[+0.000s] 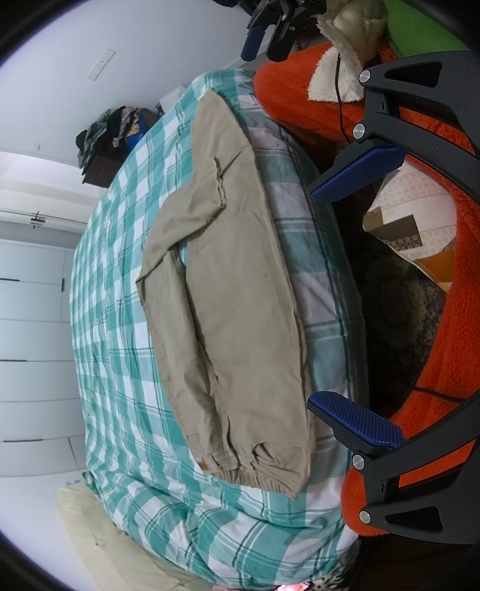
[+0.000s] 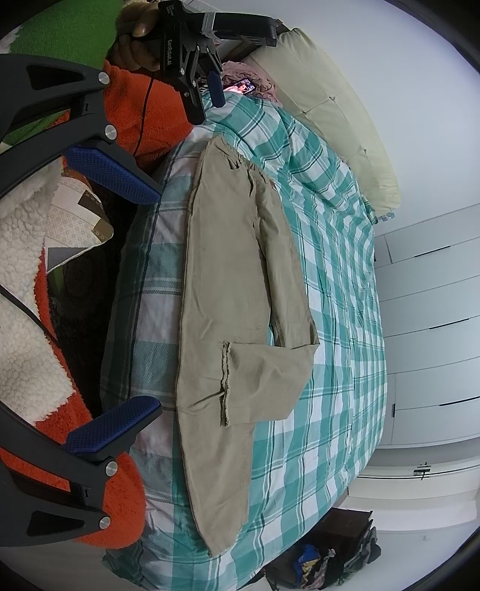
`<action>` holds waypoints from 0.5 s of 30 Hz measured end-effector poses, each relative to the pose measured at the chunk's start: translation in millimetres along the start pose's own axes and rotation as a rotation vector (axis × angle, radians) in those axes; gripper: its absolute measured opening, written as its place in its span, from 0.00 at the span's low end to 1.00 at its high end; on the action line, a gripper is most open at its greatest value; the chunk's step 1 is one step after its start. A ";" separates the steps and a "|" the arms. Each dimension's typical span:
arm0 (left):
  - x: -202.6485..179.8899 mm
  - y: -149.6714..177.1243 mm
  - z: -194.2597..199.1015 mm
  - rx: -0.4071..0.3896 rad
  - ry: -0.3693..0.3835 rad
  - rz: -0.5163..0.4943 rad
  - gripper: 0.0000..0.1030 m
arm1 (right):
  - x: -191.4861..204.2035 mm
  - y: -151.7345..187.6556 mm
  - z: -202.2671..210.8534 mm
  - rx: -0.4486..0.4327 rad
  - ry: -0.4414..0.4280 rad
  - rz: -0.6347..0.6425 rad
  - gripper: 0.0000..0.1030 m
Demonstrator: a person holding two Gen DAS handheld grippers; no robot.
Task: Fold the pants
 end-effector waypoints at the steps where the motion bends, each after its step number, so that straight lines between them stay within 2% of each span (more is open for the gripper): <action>1: -0.1 0.4 -0.3 0.000 0.000 -0.001 0.99 | 0.0 0.0 0.0 -0.001 0.000 0.000 1.00; 15: -0.5 1.1 -1.7 0.002 0.001 -0.003 0.99 | -1.6 0.2 0.2 0.000 -0.002 -0.002 1.00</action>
Point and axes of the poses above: each gripper's, at about its wrist camera, not at the fingertips, and z roughly against the way its jaws point, x to its left, y to its underside, the point moved 10 cm from there along -z, roughly the way its jaws point, and after that the axes turned 4 degrees about -y, right-handed, at the moved point
